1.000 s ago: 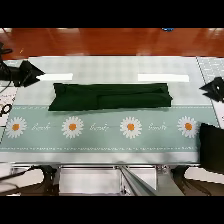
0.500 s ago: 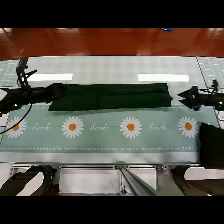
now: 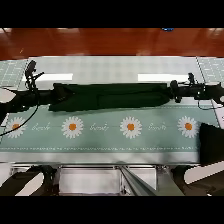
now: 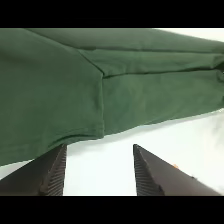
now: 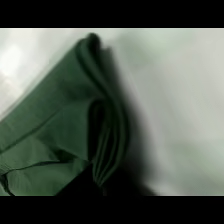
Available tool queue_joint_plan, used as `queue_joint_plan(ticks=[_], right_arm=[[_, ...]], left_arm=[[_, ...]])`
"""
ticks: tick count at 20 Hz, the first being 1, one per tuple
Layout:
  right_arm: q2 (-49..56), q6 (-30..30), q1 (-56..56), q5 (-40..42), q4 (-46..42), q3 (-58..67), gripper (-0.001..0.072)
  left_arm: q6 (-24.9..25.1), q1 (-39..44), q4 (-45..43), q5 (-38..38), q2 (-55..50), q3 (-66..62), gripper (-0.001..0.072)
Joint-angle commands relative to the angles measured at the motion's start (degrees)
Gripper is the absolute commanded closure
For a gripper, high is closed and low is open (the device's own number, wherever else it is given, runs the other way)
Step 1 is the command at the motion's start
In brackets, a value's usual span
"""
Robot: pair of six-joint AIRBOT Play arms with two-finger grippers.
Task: Fold the shirts.
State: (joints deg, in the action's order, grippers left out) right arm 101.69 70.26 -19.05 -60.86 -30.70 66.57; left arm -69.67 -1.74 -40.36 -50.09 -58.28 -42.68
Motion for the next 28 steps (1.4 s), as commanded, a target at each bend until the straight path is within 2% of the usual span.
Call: queue_joint_plan(ticks=[1, 2, 4, 6, 8, 10, 11, 14, 18, 20, 24, 28], right_arm=[[-0.52, -1.29, 2.49, -2.95, -0.22, 3.08, 0.0691], [-2.62, -1.33, 2.08, -3.82, -1.95, 3.06, 0.0691], [-8.52, -1.16, 1.4, -6.8, -8.81, 3.04, 0.0691], [-15.93, -0.79, 1.36, -11.13, -17.18, 2.69, 0.0691], [-24.09, 0.76, 1.07, -13.94, -23.41, 1.25, 0.0691], [-32.68, 1.7, 0.13, -15.19, -24.9, -1.16, 0.0691], [-37.05, 2.08, -0.22, -16.02, -25.05, -2.58, 0.0691], [-48.17, 4.66, -0.13, -18.21, -25.2, -6.64, 0.0691], [-58.36, 8.04, -0.13, -18.86, -25.09, -10.78, 0.0691], [-60.98, 8.59, -0.13, -19.8, -24.2, -10.99, 0.0691], [-62.97, 8.55, -0.13, -20.61, -21.64, -10.99, 0.0691], [-62.9, 8.83, -0.11, -18.88, -21.57, -10.99, 0.0691]], left_arm=[[0.04, 0.11, 0.55, 0.0, -1.92, 0.04, 0.0587], [0.11, 0.22, 0.63, 0.26, -2.23, -0.07, 0.0676], [0.07, 1.62, 1.64, 1.33, -2.95, -0.83, 0.0676], [0.0, 6.43, 1.64, 1.68, -3.91, -2.34, 0.0676], [-0.87, 14.21, 1.6, 7.78, -6.38, -4.39, 0.0677], [-2.84, 21.31, 1.6, 13.0, -12.28, -9.01, 0.0677], [-2.8, 24.33, 1.55, 12.79, -16.44, -12.5, 0.0677], [-3.76, 32.48, 1.38, 6.71, -31.1, -26.25, 0.0677], [-10.91, 40.87, 1.38, -3.74, -48.04, -44.5, 0.0677], [-13.55, 44.57, 1.75, -6.67, -53.51, -50.58, 0.0677], [-13.55, 50.31, 2.93, -10.16, -58.45, -57.31, 0.0677], [-13.14, 46.18, 2.67, -14.97, -56.78, -58.38, 0.0676]])
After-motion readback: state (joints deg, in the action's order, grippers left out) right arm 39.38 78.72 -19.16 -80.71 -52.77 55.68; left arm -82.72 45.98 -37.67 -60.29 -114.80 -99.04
